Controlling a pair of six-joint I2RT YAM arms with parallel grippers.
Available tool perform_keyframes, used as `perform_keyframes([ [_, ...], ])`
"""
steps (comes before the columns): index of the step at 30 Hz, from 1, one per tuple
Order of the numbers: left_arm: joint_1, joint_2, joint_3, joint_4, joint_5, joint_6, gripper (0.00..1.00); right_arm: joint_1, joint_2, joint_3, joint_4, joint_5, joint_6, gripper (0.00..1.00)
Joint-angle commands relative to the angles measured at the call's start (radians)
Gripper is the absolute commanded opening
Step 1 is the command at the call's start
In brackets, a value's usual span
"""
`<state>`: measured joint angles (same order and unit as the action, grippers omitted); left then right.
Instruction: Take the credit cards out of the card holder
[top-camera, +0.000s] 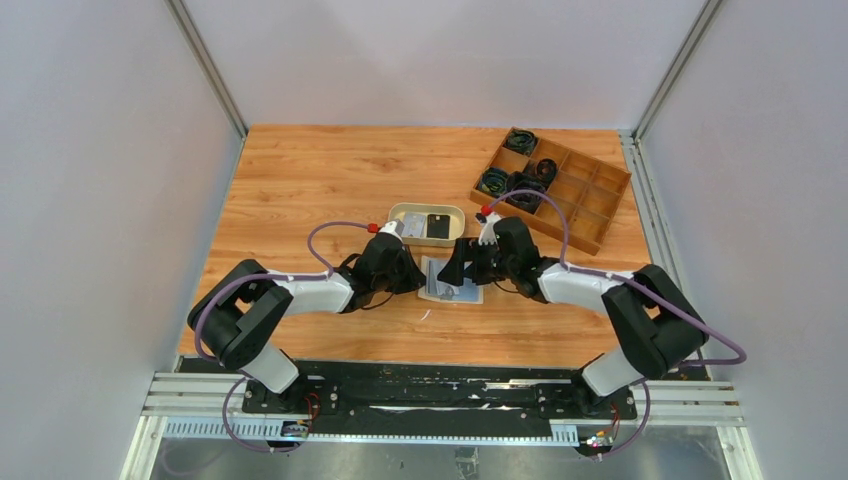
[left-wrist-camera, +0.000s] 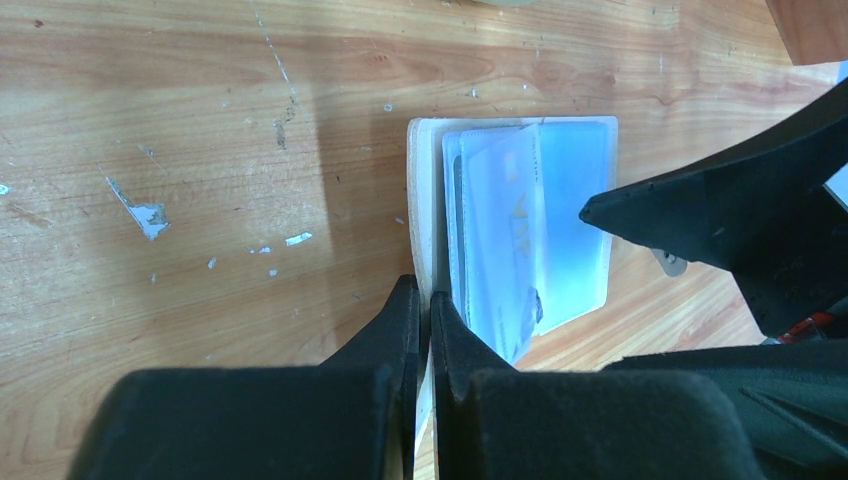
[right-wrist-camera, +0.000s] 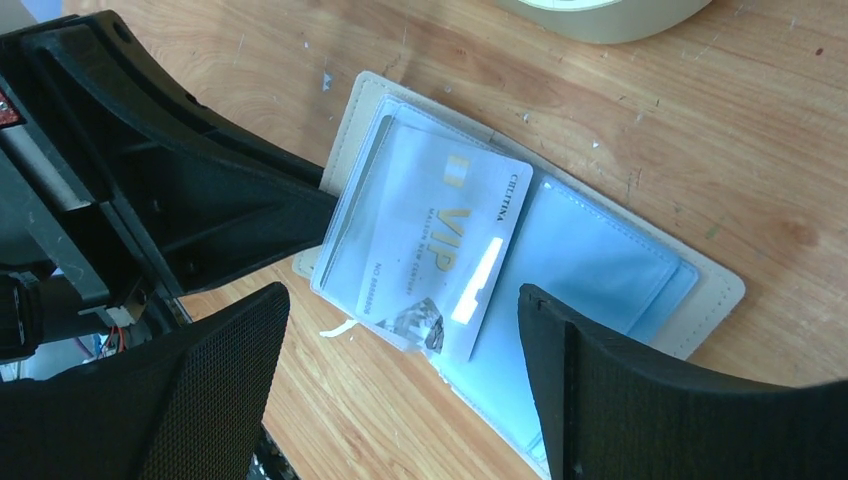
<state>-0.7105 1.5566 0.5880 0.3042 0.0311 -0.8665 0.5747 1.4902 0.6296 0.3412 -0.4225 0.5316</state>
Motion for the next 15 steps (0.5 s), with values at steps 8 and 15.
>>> perform_keyframes([
  [8,-0.006,0.012,-0.023,-0.094,-0.060,0.043,0.00,-0.045,0.199,-0.053,0.301,-0.100,0.129,0.87],
  [15,-0.006,0.018,-0.022,-0.094,-0.062,0.042,0.00,-0.067,0.253,-0.105,0.403,-0.154,0.213,0.86],
])
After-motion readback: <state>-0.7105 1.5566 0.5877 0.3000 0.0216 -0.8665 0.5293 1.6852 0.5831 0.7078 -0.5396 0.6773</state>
